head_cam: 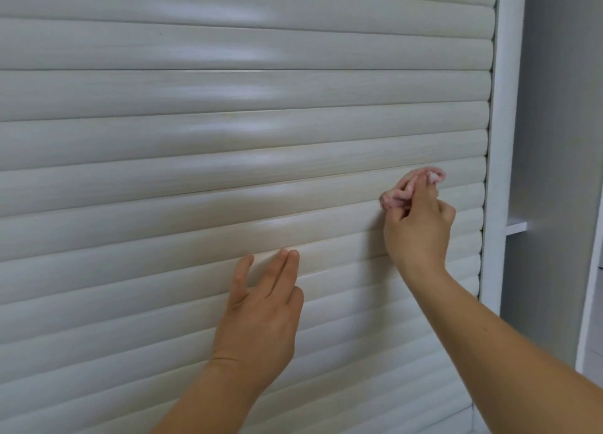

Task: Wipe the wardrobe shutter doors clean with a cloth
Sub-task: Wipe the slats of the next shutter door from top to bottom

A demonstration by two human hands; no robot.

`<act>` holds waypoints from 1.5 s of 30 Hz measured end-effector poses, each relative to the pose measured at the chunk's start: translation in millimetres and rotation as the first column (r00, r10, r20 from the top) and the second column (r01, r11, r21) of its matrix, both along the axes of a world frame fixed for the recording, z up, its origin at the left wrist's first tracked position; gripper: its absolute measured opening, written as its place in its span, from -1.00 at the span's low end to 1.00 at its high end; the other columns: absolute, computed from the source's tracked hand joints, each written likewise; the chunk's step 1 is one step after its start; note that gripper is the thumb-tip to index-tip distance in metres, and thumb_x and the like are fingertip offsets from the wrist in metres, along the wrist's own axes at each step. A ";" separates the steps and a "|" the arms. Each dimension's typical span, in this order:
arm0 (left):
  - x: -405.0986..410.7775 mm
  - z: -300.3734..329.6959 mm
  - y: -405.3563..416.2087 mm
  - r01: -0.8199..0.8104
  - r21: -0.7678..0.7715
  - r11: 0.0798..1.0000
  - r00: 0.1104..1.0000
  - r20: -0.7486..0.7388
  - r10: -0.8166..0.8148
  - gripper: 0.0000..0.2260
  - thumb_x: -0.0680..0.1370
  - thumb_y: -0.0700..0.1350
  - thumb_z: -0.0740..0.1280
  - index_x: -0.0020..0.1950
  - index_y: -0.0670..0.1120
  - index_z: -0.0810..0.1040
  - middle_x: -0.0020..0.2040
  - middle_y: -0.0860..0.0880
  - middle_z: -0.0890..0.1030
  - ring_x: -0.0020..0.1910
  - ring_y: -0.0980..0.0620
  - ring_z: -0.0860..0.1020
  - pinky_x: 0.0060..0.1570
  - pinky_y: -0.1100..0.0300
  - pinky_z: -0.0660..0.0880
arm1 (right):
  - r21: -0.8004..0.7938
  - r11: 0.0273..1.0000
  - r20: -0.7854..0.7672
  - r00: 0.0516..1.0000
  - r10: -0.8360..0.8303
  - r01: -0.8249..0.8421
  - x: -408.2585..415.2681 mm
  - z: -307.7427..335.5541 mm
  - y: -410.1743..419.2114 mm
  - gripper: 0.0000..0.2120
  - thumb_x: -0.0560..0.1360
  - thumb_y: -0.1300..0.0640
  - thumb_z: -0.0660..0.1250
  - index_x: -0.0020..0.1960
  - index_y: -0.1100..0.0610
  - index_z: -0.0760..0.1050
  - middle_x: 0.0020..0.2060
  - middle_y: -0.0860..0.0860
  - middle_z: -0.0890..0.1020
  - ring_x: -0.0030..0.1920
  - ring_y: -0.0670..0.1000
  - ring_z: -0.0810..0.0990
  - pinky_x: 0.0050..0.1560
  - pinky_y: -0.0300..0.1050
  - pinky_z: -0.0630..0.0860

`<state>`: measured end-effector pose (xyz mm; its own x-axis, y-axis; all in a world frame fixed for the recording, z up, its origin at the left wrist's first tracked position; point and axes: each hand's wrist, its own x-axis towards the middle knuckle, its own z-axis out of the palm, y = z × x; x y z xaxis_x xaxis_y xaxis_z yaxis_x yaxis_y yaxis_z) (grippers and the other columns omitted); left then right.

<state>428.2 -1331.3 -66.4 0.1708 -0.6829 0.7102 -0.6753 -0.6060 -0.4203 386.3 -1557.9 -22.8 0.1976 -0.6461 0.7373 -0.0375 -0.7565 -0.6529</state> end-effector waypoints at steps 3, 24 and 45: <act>4.3 -5.5 11.3 0.000 -0.008 1.000 1.000 0.029 0.000 -0.69 0.37 -0.27 0.00 -0.27 -0.12 0.53 0.27 -0.15 0.52 0.30 -0.07 0.43 0.25 -0.22 0.18 | -0.037 0.999 0.014 1.000 0.016 -0.015 7.7 -12.2 30.4 -0.43 0.50 -0.10 -0.07 0.37 0.18 0.31 0.32 0.06 0.43 0.24 0.13 0.30 0.30 -0.22 0.16; 8.5 -15.6 36.0 -0.052 0.002 0.999 0.996 0.078 0.052 -0.64 0.42 -0.29 -0.02 -0.21 -0.17 0.58 0.18 -0.20 0.57 0.23 -0.11 0.52 0.24 -0.22 0.18 | -0.798 0.602 -0.008 1.000 0.018 -0.017 23.0 -58.4 83.8 -0.69 0.49 0.33 0.20 0.18 0.23 0.57 0.04 0.12 0.64 0.04 0.17 0.56 0.09 0.10 0.52; -5.4 4.7 24.5 -0.059 -0.097 0.994 0.998 -0.020 0.058 -0.69 0.32 -0.31 -0.02 -0.30 -0.10 0.50 -0.13 -0.14 0.59 -0.07 -0.11 0.60 0.20 -0.07 0.19 | 0.233 0.946 0.382 0.916 0.122 -0.223 -23.1 -12.3 5.5 -0.66 0.55 0.37 0.11 -0.37 0.15 0.21 -0.39 0.08 0.25 -0.41 0.04 0.21 -0.39 -0.13 0.20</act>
<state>422.7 -1306.8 -61.7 0.2212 -0.5990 0.7696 -0.6441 -0.6823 -0.3459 363.2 -1552.4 -35.0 0.0799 -0.8077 0.5842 0.3516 -0.5256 -0.7747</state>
